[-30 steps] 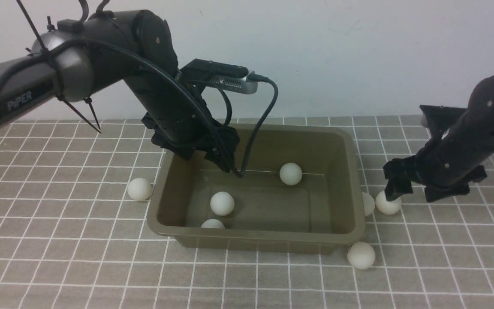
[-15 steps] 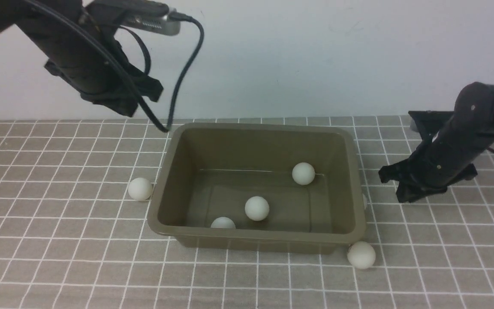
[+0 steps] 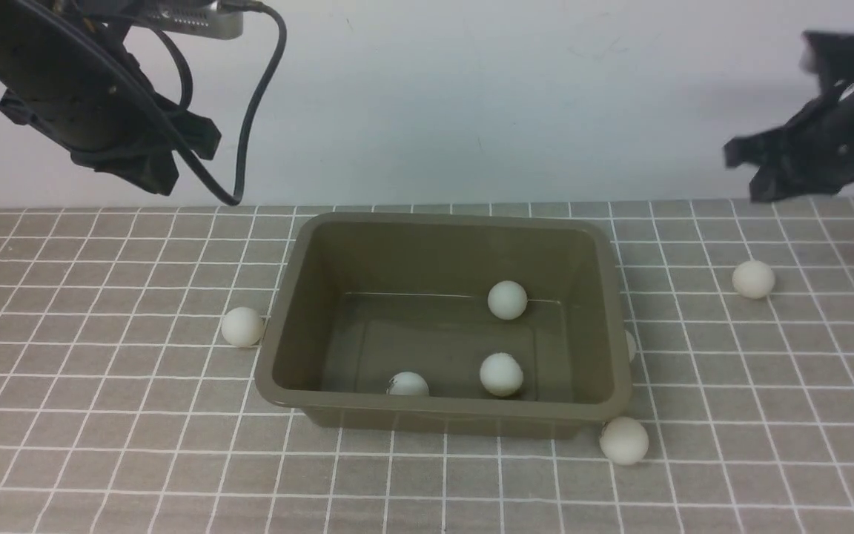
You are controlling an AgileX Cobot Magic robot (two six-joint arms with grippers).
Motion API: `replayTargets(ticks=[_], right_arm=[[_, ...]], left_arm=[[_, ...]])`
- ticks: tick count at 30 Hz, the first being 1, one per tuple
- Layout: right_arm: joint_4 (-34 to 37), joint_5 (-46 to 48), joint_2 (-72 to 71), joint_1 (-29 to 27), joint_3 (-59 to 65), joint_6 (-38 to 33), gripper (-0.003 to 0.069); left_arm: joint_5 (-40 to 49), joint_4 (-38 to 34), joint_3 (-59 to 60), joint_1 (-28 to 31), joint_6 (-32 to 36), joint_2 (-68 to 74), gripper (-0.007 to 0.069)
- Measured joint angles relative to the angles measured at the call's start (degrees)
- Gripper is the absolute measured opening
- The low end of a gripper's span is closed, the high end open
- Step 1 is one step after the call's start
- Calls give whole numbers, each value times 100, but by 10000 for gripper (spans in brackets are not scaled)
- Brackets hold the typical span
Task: Put the table tennis balls into the box on the grey coffee tablecloth.
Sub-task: 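Reach for and grasp a ping pong ball on the table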
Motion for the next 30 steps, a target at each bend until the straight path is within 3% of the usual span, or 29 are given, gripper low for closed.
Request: replayTargets(ticks=[2, 6, 12, 16, 20, 24, 30], right_arm=[[41, 56, 235, -95, -206, -99, 127], [24, 367, 1186, -289, -812, -72, 358], [-439, 411, 1860, -369, -1313, 214, 536], [-761, 392, 2061, -369, -1435, 370, 535], [-839, 626, 2197, -373, -1472, 523, 459], [-597, 1096, 2215, -373, -1572, 525, 395], [-207, 1754, 2118, -373, -1957, 451, 393]], left_arm=[[0, 5, 0, 0, 0, 0, -5], [82, 11, 0, 0, 0, 0, -5], [223, 101, 0, 0, 0, 0, -5], [323, 132, 0, 0, 0, 0, -5], [346, 139, 0, 0, 0, 0, -5], [389, 139, 0, 0, 0, 0, -5], [430, 139, 0, 0, 0, 0, -5]])
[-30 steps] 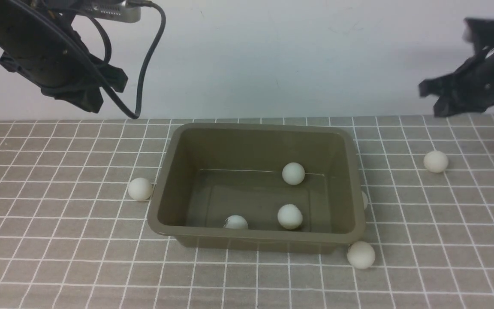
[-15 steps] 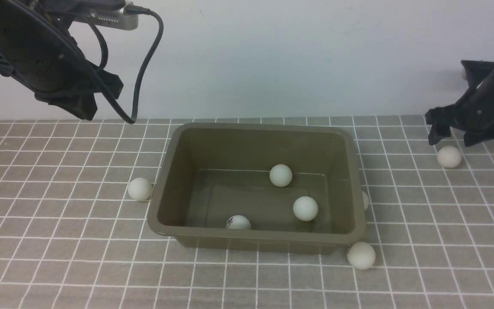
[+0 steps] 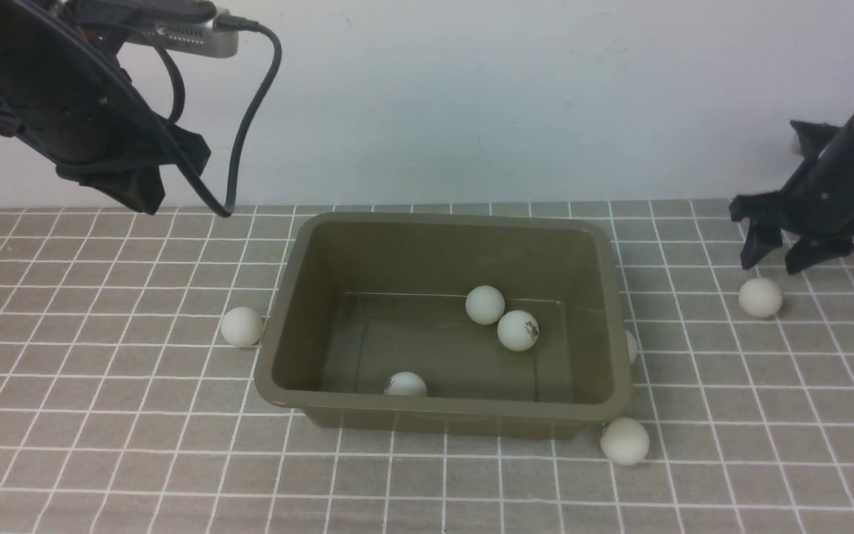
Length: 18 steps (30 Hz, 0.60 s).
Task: Put the table tennis balls into the box on the grey coffee tablecloth.
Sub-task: 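Reach for and grasp a ping pong ball on the table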
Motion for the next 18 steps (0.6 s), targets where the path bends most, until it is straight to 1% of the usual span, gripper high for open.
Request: replayTargets(ticks=[2, 6, 8, 9, 10, 13, 18], right_arm=[[147, 196, -77, 0, -134, -95, 419], [373, 276, -162, 0, -159, -184, 512], [387, 282, -194, 6, -32, -176, 547], [306, 277, -265, 44, 162, -138, 579], [215, 277, -322, 80, 383, -110, 594], [37, 302, -481, 204, 849, -69, 606], [12, 316, -556, 444, 1004, -69, 606]], left_arm=[[0, 0, 0, 0, 0, 0, -5], [-44, 0, 0, 0, -6, 0, -5], [-59, 0, 0, 0, -33, 0, -5], [-75, 0, 0, 0, -47, 0, -5], [-81, 0, 0, 0, -47, 0, -5], [-88, 0, 0, 0, -47, 0, -5], [-124, 0, 0, 0, -49, 0, -5]])
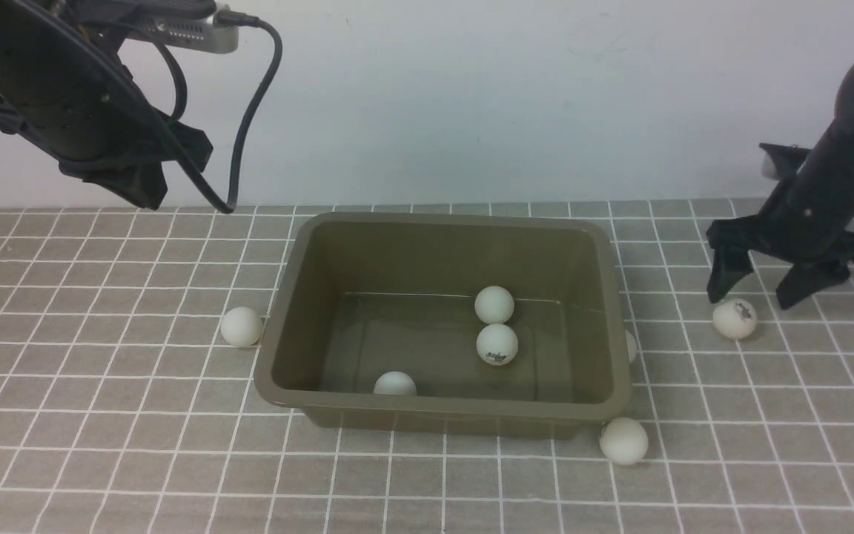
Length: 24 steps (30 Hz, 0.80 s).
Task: Put the table tennis balls into the box on the grey coffee tablecloth.
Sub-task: 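Reach for and grasp a ping pong ball on the table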
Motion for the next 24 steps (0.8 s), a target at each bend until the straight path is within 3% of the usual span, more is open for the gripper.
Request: replayTargets(ticks=[12, 16, 19, 24], right_arm=[[-417, -31, -45, 492, 534, 147, 592], [-458, -31, -45, 500, 565, 69, 500], [-439, -43, -51, 510, 565, 0, 332], [-309, -42, -520, 517, 599, 127, 353]], left_arm=[[-13, 0, 0, 0, 0, 0, -5], [-24, 0, 0, 0, 0, 0, -5], [-28, 0, 0, 0, 0, 0, -5], [-29, 0, 0, 0, 0, 0, -5]])
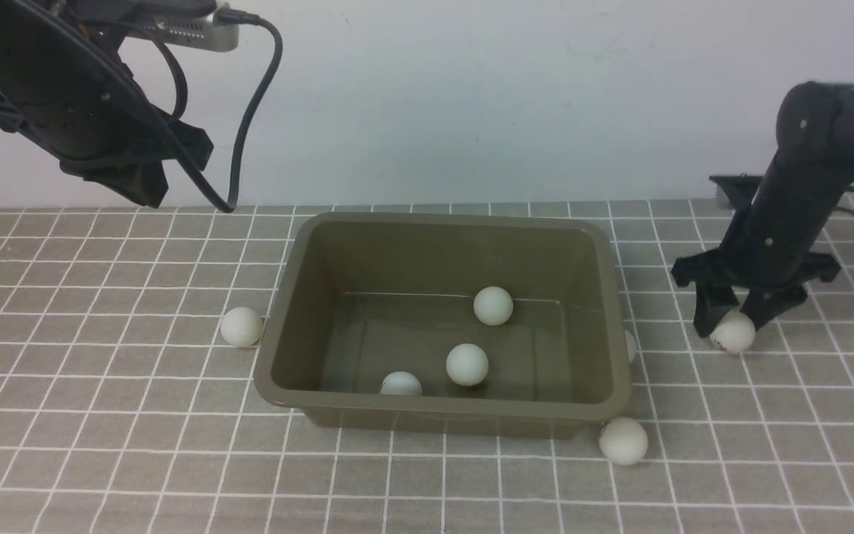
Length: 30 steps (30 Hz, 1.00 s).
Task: Put the table tennis balls into the box on the grey coffee tablecloth.
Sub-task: 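Reach for and grasp a ping pong ball on the table, then release the ping pong ball into the bin and lift the gripper away, then reach for and grasp a ping pong ball on the table beside the basket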
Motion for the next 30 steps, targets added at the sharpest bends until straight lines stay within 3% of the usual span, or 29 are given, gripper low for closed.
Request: replayTargets(ticks=[4, 7, 8, 12, 17, 23, 26, 30], right_arm=[[426, 0, -729, 140, 5, 59, 353], [855, 24, -1312, 647, -15, -146, 353], [872, 24, -1312, 647, -15, -170, 353], [1064, -7, -1258, 1523, -27, -640, 353], [1090, -91, -927, 1926, -39, -688, 376], [962, 67, -862, 1983, -473, -588, 648], [738, 68, -1048, 1983, -561, -550, 683], [155, 108, -1643, 1983, -568, -479, 665]], left_arm=[[6, 0, 0, 0, 0, 0, -5], [6, 0, 0, 0, 0, 59, -5], [6, 0, 0, 0, 0, 67, -5], [12, -89, 0, 0, 0, 372, -5], [-93, -312, 0, 0, 64, 791, 26], [-537, -425, 0, 0, 108, 1521, 249], [-754, -397, 0, 0, 108, 1863, 384], [-1055, -383, 0, 0, 45, 2249, 506]])
